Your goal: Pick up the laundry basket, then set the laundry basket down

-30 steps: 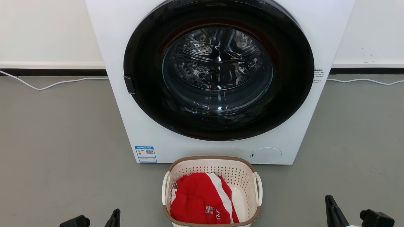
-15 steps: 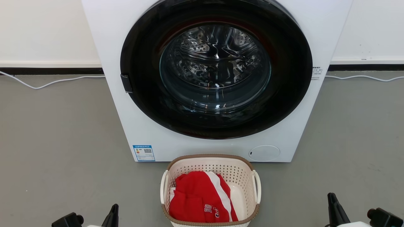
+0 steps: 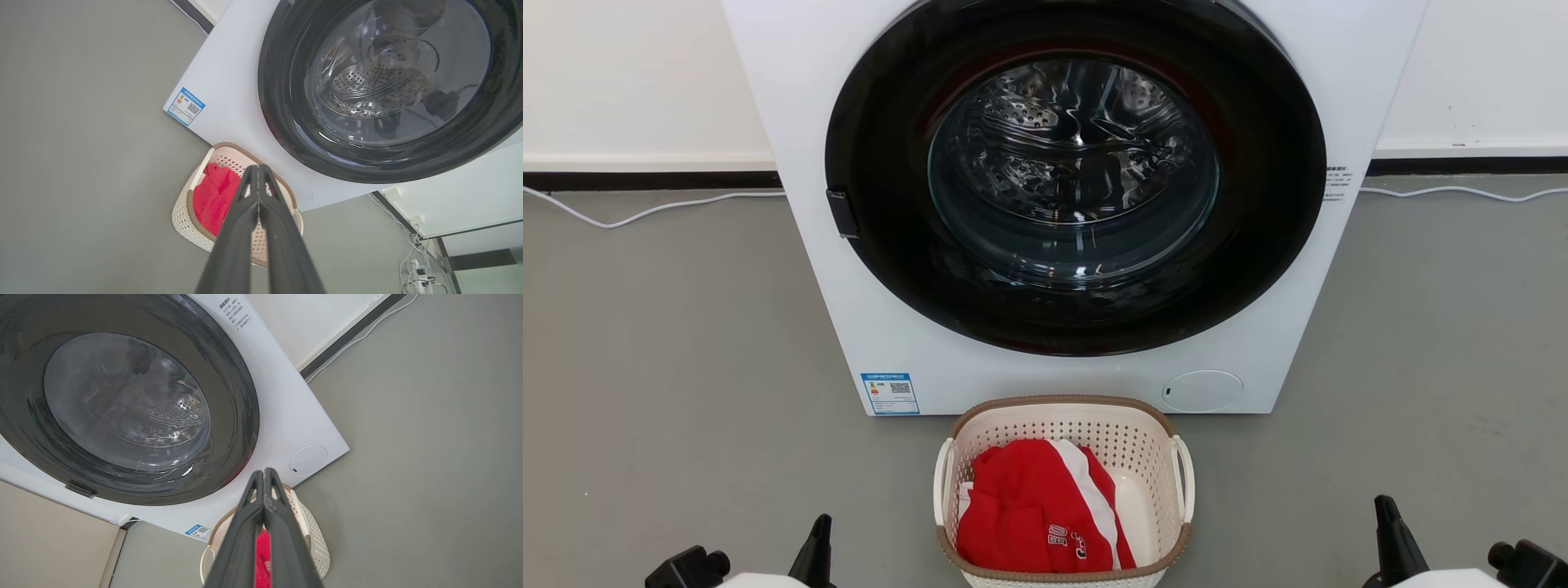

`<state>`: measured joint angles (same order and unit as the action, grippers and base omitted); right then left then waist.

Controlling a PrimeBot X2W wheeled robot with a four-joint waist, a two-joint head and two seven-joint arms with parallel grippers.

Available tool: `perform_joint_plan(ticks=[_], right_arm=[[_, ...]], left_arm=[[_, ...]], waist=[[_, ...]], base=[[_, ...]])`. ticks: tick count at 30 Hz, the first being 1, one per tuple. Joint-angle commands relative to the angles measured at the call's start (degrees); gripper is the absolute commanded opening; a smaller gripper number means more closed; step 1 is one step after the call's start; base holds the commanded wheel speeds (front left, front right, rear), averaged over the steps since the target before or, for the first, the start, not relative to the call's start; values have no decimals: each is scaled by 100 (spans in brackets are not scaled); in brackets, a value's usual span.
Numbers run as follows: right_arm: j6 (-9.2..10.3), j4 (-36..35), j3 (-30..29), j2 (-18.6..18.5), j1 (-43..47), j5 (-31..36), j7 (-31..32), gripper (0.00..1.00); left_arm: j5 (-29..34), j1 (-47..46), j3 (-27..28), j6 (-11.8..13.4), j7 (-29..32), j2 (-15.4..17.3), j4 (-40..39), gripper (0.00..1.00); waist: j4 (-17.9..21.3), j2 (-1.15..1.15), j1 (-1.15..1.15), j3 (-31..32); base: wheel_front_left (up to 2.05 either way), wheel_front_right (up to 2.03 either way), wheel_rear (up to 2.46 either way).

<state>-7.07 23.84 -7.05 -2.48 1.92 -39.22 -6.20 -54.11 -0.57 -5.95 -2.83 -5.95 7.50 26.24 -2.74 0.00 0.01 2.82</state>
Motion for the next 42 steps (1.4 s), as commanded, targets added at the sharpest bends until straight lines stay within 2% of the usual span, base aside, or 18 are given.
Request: perform_joint_plan(ticks=[1, 42], right_arm=[[-18, -207, 48, -40, -390, -157, 55, 0], [-31, -647, 49, -40, -629, -3074, 745, 0]], left_arm=[[-118, -322, 130, -64, 29, 46, -177, 0], [-2211, -459, 766, -292, 720, -242, -768, 0]], waist=[[3, 0, -1, -3], [157, 0, -1, -171]], base=[[0, 0, 0], [0, 0, 0]])
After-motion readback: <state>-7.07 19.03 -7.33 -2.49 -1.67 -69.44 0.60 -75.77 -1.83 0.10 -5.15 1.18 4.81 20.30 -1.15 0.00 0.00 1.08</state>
